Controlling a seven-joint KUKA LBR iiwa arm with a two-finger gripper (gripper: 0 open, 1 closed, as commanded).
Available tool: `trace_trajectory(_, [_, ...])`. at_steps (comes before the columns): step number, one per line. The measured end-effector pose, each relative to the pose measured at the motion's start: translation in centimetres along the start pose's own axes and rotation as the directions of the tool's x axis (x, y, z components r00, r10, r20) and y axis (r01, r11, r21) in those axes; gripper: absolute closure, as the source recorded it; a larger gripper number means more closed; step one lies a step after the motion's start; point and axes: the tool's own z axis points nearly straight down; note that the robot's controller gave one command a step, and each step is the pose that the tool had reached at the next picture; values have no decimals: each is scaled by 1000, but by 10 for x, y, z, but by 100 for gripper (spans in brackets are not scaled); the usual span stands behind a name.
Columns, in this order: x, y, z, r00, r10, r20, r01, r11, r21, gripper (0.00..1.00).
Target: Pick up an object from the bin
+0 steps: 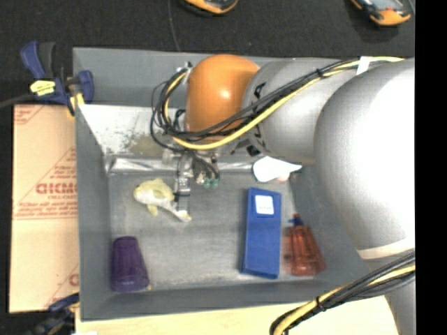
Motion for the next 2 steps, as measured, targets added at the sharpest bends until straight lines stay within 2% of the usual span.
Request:
trace_trajectory(1, [1,28,37,1000,-24,-6,24,1000,0,0])
trace_trajectory(2, [26,6,59,1000,27,-4,-27,1000,1,100])
